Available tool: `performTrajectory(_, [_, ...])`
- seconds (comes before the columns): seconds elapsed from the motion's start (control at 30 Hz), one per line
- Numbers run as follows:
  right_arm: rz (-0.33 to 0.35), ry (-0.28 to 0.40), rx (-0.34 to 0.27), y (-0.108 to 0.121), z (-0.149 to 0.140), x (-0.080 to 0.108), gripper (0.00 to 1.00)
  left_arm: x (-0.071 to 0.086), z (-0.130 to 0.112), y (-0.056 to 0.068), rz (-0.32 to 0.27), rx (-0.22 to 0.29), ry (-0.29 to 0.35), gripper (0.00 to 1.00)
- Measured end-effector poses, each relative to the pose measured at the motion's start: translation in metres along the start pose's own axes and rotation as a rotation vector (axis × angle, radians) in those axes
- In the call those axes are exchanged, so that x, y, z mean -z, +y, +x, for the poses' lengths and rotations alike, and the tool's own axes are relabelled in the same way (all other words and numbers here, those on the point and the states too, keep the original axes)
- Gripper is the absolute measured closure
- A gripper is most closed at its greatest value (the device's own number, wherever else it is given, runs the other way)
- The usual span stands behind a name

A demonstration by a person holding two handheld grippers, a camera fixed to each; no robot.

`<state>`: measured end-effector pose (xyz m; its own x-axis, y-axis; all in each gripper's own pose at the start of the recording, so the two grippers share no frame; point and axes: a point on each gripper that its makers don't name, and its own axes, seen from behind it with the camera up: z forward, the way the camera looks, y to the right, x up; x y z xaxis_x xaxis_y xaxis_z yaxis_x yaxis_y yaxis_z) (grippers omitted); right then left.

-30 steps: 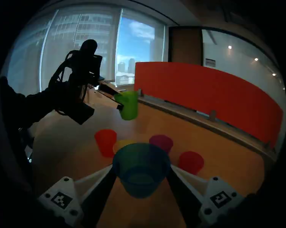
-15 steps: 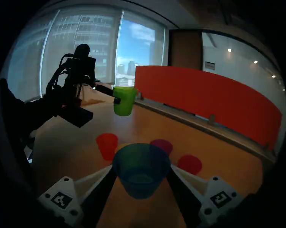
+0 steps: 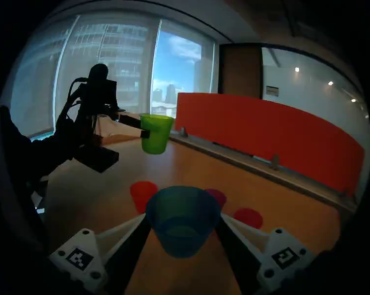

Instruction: Pour water

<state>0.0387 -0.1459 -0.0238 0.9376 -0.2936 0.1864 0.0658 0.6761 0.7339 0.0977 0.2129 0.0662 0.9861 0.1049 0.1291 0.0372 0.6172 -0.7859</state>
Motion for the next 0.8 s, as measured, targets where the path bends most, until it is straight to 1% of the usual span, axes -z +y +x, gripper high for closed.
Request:
performTrajectory(0.17, [0.000,0.032,0.000,-0.002,0.009,0.000,0.10,0.009,0.004,0.007,0.003,-0.006,0.019,0.19])
performTrajectory(0.37, [0.002,0.077,-0.010,-0.003,0.019,-0.001,0.10,0.020,0.003,0.019,-0.006,0.004,0.036,0.19])
performTrajectory(0.57, [0.005,0.117,-0.025,-0.004,0.030,-0.003,0.10,0.030,0.000,0.022,0.005,-0.008,0.041,0.19])
performTrajectory(0.8, [0.015,0.170,-0.040,-0.007,0.046,-0.005,0.10,0.040,0.002,0.027,0.007,-0.013,0.078,0.19])
